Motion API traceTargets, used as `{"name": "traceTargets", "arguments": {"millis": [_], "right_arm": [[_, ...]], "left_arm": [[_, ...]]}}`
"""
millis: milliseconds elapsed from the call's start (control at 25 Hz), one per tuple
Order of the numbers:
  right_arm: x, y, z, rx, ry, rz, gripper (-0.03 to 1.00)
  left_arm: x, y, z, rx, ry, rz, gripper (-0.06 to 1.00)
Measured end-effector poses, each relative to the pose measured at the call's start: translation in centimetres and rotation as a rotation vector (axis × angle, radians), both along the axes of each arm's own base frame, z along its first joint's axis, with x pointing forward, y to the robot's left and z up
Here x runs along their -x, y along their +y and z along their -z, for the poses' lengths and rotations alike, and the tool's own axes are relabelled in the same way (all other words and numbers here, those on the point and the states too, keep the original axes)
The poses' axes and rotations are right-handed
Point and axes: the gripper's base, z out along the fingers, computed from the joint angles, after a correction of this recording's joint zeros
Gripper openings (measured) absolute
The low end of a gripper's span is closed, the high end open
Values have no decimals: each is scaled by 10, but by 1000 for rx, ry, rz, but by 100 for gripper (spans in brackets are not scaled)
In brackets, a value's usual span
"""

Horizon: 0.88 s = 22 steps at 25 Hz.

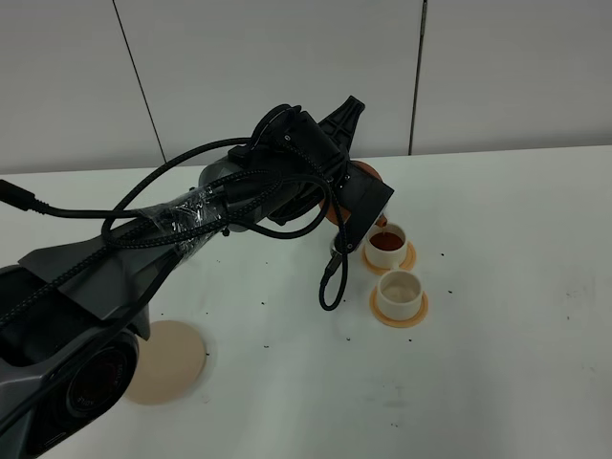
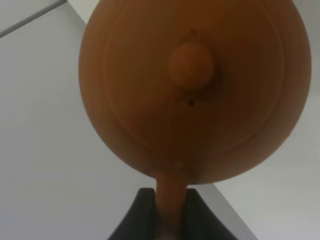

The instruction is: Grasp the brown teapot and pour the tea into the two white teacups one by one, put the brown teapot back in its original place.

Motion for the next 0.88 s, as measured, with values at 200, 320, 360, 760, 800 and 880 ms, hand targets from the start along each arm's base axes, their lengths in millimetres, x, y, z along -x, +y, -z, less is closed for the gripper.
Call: {"name": "traceTargets", "arguments": {"millis": [200,320,360,760,800,880], "right_arm": [[0,0,0,1,0,0,24],[0,0,0,1,0,0,24],[0,0,0,1,0,0,24],[0,0,0,1,0,0,24],[0,0,0,1,0,0,24],[0,0,0,1,0,0,24]], "left_arm": [[0,0,0,0,0,0,17],[0,0,0,1,-1,1,17],[0,0,0,1,-1,1,17],[0,0,0,2,-1,1,17],[0,0,0,2,-1,1,17],[0,0,0,2,-1,1,17]]}}
